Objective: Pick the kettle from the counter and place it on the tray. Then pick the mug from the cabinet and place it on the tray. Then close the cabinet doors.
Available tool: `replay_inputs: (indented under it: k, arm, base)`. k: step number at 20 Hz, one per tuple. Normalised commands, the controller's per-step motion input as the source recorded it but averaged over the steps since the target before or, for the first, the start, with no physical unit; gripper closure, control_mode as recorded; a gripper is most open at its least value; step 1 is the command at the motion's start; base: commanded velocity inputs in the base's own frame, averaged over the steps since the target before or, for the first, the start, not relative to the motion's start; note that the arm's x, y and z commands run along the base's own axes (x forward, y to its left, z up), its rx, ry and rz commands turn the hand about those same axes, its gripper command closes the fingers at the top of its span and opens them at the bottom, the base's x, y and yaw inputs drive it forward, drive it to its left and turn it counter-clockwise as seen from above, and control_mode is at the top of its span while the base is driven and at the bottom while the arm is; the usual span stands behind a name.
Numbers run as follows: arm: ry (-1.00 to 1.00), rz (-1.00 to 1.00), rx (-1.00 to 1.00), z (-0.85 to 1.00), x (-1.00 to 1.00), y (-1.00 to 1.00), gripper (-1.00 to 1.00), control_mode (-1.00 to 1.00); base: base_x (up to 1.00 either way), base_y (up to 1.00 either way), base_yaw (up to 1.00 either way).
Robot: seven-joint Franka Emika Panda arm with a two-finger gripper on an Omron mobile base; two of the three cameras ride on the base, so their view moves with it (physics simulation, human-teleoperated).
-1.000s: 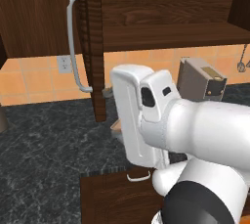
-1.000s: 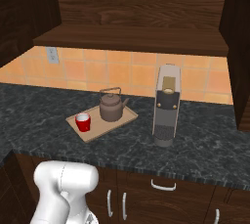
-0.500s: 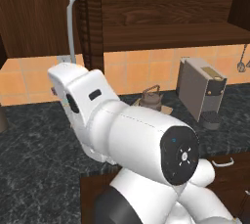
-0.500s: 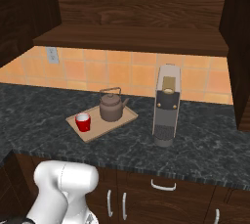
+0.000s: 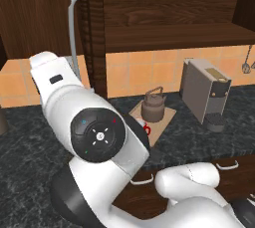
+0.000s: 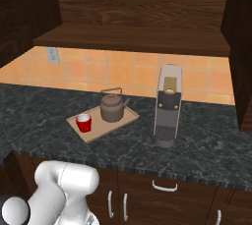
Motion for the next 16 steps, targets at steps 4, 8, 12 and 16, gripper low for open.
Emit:
replay_inputs:
  k: [4, 8, 12, 16]
  arm:
    - [0.06, -0.17, 0.0, -0.06, 0.48, -0.03, -1.0, -1.0]
    - [0.02, -0.15, 0.0, -0.1, 0.42, -0.3, -1.0, -1.0]
    - [0.0, -0.16, 0.0, -0.05, 0.24, -0.53, -1.0, -1.0]
    - [0.0, -0.19, 0.0, -0.01, 0.11, -0.68, -1.0, -1.0]
  base:
    - [0.0, 0.0, 0.0]
    - [0.0, 0.0, 0.0]
    - [0.0, 0.0, 0.0]
    - [0.0, 0.0, 0.0]
